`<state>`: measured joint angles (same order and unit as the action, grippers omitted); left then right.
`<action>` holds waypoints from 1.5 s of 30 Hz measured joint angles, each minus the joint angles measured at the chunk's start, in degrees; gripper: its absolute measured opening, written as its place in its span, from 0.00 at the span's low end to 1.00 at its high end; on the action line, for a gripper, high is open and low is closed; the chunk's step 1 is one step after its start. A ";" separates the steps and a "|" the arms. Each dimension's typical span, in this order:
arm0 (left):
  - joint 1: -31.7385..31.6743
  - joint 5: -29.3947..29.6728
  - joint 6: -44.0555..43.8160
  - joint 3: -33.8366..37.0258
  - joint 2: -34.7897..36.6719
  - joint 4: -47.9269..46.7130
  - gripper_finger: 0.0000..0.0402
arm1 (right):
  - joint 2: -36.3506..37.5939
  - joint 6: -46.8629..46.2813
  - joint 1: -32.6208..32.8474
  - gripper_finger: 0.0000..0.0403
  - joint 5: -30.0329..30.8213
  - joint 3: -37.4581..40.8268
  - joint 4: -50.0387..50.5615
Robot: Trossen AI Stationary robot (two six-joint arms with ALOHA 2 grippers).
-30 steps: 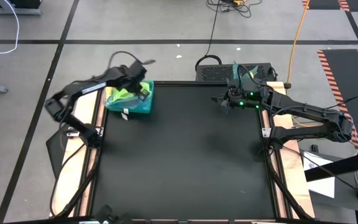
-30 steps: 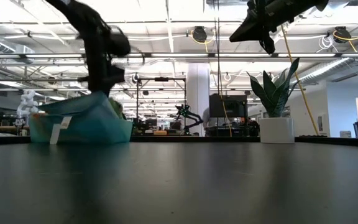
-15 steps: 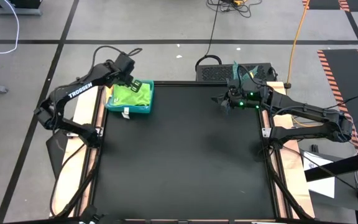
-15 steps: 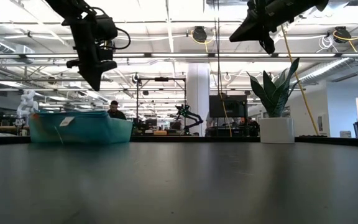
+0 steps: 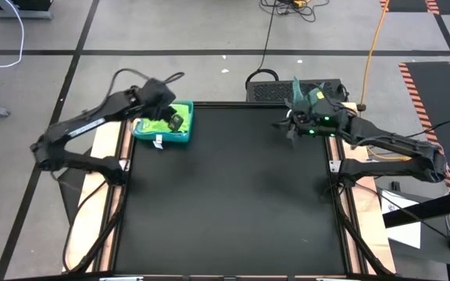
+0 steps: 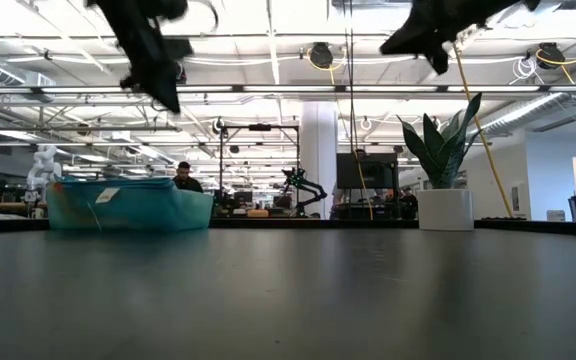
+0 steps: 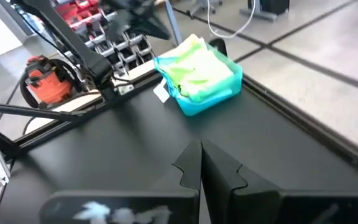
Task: Fold microfiber towels
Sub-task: Return to Home Position
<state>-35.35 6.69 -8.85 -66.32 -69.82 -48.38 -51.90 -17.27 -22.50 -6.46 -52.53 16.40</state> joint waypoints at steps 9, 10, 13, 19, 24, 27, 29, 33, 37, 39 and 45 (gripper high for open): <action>18.98 4.00 -14.73 5.66 20.72 -2.31 0.00 | 15.11 -0.05 0.91 0.00 -7.09 3.15 5.98; 21.74 5.16 -17.28 7.60 22.88 -1.49 0.00 | 16.78 -1.19 1.24 0.00 -8.47 5.02 4.44; 30.66 10.16 -23.98 14.99 28.14 3.18 0.00 | 21.75 -6.62 2.82 0.00 -9.90 12.04 -1.35; 48.34 18.82 -34.72 26.66 30.29 14.72 0.00 | 27.29 -14.46 8.40 0.00 -5.33 24.87 -16.60; 63.27 29.25 -40.70 28.20 27.83 18.38 0.00 | 26.66 -14.18 15.85 0.00 2.11 27.79 -24.61; 72.15 37.51 -41.12 28.16 27.30 16.79 0.00 | 25.33 -11.18 20.94 0.00 6.57 27.80 -25.61; 76.11 42.47 -42.54 28.15 27.93 12.52 0.00 | 24.56 -9.56 23.82 0.00 8.67 27.80 -25.49; 78.03 44.22 -46.50 28.13 30.56 2.83 0.00 | 23.69 -6.86 26.11 0.00 8.94 27.82 -25.27; 75.82 39.83 -43.20 28.13 34.65 2.27 0.00 | 23.67 -8.47 25.73 0.00 5.67 27.82 -26.78; 74.38 39.20 -39.14 28.13 36.90 2.35 0.00 | 23.58 -8.82 25.57 0.00 4.76 27.82 -27.26; 67.60 39.64 -29.04 28.28 43.87 3.31 0.00 | 22.21 -6.21 23.57 0.00 4.31 27.82 -27.54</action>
<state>32.25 46.33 -37.89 -38.05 -25.95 -45.06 -29.69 -23.48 1.07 -2.15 -24.71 -11.14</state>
